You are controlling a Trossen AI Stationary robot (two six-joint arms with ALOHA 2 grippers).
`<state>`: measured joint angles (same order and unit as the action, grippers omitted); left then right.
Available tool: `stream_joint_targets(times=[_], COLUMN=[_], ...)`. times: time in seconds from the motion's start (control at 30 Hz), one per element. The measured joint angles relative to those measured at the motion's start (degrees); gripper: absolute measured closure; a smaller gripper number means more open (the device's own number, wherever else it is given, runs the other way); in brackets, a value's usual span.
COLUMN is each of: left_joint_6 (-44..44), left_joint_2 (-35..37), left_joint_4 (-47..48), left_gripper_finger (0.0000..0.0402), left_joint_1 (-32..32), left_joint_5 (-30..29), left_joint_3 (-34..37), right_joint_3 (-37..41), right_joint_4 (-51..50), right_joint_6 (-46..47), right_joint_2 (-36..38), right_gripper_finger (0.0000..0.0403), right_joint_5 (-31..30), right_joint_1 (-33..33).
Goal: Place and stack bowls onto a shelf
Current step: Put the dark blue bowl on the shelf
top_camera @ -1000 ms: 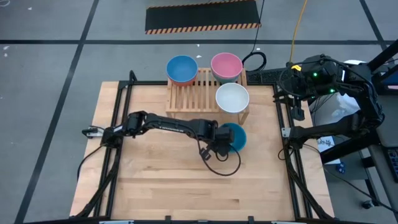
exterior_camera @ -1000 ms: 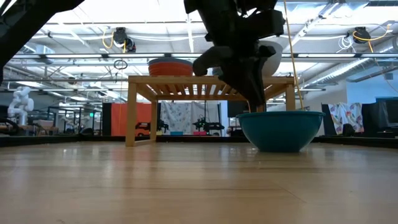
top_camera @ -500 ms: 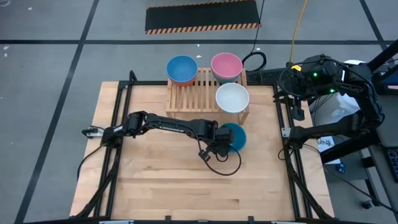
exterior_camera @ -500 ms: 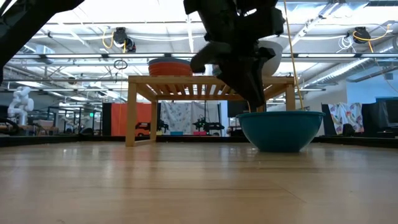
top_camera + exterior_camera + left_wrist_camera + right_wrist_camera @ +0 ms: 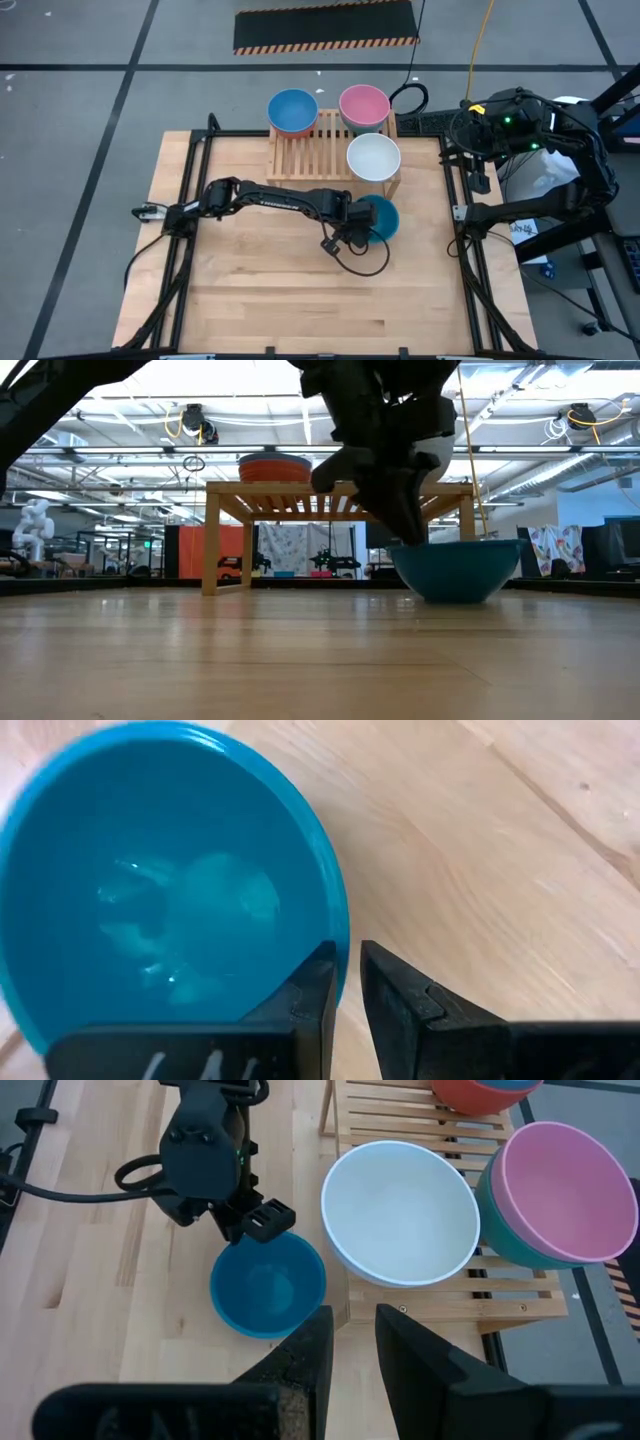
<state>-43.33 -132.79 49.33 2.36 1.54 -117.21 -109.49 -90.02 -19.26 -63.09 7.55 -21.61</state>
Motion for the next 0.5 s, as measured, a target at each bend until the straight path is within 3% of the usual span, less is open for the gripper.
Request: stream_joint_targets(times=[0.5], left_joint_6=[0.2], left_joint_2=[0.0], left_joint_4=[-1.0], left_gripper_finger=[0.0346], left_joint_1=[-0.3], left_joint_5=[0.0], left_joint_3=[0.0], right_joint_3=[0.0], right_joint_4=[0.0], right_joint_6=[-0.1], right_joint_2=[0.0], right_gripper_finger=[0.0328], right_joint_5=[0.0], right_joint_1=[0.0])
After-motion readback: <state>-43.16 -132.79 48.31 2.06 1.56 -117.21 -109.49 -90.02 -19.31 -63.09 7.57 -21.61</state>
